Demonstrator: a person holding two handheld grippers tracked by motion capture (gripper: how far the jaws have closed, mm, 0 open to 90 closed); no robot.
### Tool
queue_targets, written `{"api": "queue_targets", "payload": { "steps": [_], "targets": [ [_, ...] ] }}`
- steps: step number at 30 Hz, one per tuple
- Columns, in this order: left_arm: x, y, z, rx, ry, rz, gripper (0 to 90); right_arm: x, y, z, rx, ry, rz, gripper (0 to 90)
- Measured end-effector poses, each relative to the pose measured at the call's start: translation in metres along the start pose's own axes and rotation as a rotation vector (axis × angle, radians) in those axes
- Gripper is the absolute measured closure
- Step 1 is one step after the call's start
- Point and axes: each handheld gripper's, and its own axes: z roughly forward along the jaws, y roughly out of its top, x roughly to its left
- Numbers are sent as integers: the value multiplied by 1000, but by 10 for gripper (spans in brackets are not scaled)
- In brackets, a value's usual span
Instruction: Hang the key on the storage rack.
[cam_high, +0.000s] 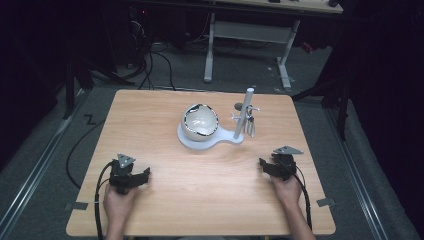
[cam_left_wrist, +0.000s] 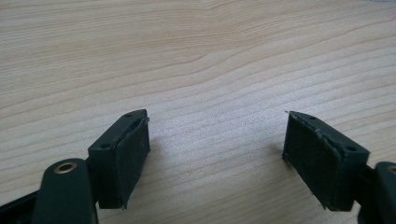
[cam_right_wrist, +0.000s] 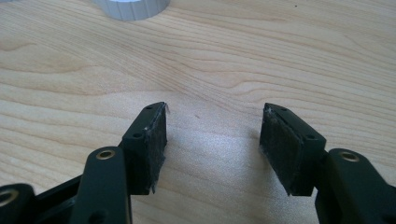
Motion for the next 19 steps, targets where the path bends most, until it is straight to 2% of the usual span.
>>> {"api": "queue_targets", "payload": {
  "steps": [19],
  "targets": [
    [0,0,0,2,-2,1,229,0,-1,-1,0,-5,3,405]
  ]
}}
